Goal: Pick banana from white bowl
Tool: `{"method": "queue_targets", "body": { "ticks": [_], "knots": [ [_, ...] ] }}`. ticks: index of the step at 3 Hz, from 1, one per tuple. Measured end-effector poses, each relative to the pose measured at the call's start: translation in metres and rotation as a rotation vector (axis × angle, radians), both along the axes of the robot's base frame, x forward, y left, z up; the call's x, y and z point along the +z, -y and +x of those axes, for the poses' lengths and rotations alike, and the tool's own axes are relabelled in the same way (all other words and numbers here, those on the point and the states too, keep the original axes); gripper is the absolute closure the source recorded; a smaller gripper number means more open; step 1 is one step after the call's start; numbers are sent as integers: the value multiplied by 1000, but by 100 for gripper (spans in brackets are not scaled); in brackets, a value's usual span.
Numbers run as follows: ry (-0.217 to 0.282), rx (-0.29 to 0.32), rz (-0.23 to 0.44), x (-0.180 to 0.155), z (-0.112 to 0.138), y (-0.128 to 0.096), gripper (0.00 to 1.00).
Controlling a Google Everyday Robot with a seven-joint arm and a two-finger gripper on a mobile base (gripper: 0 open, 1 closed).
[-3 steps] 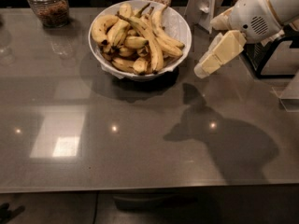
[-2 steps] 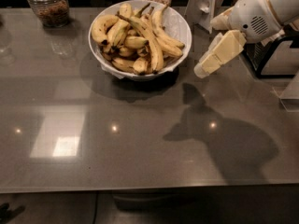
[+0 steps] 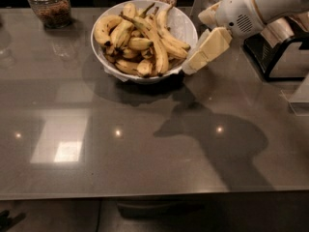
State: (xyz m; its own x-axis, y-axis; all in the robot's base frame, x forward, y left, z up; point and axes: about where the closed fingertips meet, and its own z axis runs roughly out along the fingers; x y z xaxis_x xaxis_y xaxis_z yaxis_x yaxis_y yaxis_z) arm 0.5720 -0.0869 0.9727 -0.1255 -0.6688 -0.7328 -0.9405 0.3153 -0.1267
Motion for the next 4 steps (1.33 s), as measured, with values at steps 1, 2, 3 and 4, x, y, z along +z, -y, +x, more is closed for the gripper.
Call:
{"method": "queue_targets", "body": {
  "ticks": [1, 2, 3, 4],
  "knots": [
    [39, 36, 58, 3, 25, -34, 0],
    [62, 67, 109, 8, 44, -63, 6],
    [77, 84, 150, 14, 58, -82, 24],
    [86, 86, 179, 17, 71, -92, 31]
  ]
}}
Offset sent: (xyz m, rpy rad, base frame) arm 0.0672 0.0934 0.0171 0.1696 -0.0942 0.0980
